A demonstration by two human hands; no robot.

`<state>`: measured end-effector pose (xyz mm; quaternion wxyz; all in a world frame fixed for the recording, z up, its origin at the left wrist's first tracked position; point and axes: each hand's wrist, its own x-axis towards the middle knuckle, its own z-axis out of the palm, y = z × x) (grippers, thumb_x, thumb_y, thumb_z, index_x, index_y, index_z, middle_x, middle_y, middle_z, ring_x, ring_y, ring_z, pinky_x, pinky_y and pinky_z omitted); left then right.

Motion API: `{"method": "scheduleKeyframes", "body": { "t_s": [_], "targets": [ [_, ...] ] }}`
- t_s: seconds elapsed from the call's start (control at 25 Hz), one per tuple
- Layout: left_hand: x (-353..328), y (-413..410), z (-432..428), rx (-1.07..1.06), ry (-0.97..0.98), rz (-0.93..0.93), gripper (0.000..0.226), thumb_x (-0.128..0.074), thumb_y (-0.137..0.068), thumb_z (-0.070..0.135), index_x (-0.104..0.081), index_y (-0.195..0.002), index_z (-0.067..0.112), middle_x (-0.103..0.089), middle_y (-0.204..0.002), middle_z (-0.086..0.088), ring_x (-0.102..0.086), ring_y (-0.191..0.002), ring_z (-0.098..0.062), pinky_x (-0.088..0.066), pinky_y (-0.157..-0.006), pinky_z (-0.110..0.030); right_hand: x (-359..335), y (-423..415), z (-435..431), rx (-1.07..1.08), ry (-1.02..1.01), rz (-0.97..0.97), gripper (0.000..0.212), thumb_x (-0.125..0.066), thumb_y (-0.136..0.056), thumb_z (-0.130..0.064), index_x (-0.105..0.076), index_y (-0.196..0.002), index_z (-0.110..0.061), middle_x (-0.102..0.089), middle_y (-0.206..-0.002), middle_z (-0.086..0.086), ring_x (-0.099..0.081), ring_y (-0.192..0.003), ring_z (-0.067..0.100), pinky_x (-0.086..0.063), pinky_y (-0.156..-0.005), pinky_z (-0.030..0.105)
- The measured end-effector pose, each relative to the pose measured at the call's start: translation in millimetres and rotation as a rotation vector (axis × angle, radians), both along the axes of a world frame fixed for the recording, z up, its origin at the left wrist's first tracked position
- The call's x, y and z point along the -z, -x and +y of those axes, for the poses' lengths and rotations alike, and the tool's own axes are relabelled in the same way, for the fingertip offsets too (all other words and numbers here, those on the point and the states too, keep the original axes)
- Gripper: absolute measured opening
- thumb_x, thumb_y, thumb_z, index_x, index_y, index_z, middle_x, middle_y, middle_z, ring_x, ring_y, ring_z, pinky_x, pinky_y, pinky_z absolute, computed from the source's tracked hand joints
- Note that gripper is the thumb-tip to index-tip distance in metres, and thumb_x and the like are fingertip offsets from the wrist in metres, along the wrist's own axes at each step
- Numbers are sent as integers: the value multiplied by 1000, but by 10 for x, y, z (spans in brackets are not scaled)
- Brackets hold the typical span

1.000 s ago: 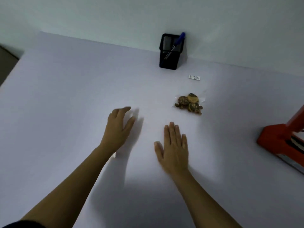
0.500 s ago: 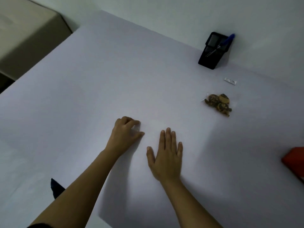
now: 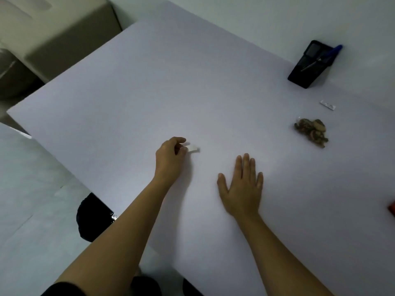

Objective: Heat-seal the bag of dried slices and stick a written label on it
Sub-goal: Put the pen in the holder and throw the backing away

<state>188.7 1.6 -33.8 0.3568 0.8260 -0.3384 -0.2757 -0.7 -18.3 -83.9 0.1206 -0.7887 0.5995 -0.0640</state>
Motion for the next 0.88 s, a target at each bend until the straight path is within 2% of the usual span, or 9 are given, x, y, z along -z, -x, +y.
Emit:
{"method": "scheduleKeyframes", "body": {
  "t_s": [0.08,0.16,0.28,0.36,0.48,0.56,0.64,0.76,0.88],
  "targets": [
    [-74,-193,230,-37,17,47,27,-49,-93,17,-60,-118,17,-58,-103,2,-52,-91,-10,-37,-83,-20,-43,-110,44,37,10,-40,71,-26,-85,-47,-29,-141,-2,-25,-151,18,-20,-141,32,-19,-111,51],
    [-123,-476,561,-98,45,96,23,-50,-93,22,-63,-112,19,-61,-104,5,-54,-94,-10,-39,-83,-22,-154,-480,259,10,-22,-160,62,-34,-88,-38,-31,-139,-1,-30,-149,19,-26,-138,33,-23,-111,47],
    [-153,-1039,1216,-202,98,119,16,-56,-89,29,-68,-98,22,-68,-99,6,-60,-90,-13,-47,-83,-27,-368,-1388,900,-120,-73,-385,53,-46,-92,-32,-33,-138,-8,-40,-143,13,-36,-132,25,-29,-109,36],
    [-178,-1439,1680,-317,168,186,13,-62,-86,32,-69,-92,23,-70,-88,5,-65,-85,-16,-53,-83,-32,-478,-1972,1348,-197,-25,-540,46,-48,-90,-29,-41,-132,-10,-50,-133,9,-43,-122,20,-35,-104,31],
    [-64,-2085,2405,-466,189,238,6,-64,-85,32,-66,-85,27,-69,-80,4,-68,-81,-17,-56,-83,-38,-456,-2695,2016,-391,9,-670,35,-51,-89,-19,-50,-122,-8,-58,-118,8,-48,-111,15,-38,-98,24],
    [156,-2432,2786,-540,145,221,7,-62,-85,34,-65,-83,28,-68,-77,4,-69,-79,-19,-55,-84,-41,-268,-3009,2343,-530,-20,-649,30,-52,-88,-15,-53,-117,-8,-61,-113,8,-51,-107,15,-39,-97,24],
    [486,-2651,3024,-581,64,219,10,-60,-86,31,-65,-85,23,-68,-75,2,-68,-79,-21,-54,-84,-41,69,-3177,2509,-574,-96,-550,31,-51,-87,-18,-55,-116,-9,-62,-113,8,-53,-106,18,-42,-96,29],
    [1082,-2761,3212,-537,-123,234,14,-58,-85,27,-67,-88,17,-69,-80,-4,-65,-85,-24,-50,-80,-35,670,-3218,2498,-530,-224,-313,37,-44,-89,-25,-51,-122,-9,-58,-119,9,-52,-109,23,-45,-95,38],
    [1759,-2824,3340,-478,-232,282,14,-58,-85,23,-68,-89,15,-68,-82,-5,-64,-85,-24,-48,-77,-31,1275,-3245,2389,-443,-338,-119,41,-47,-91,-25,-44,-129,-8,-50,-128,11,-45,-116,25,-39,-97,35]
  ]
}}
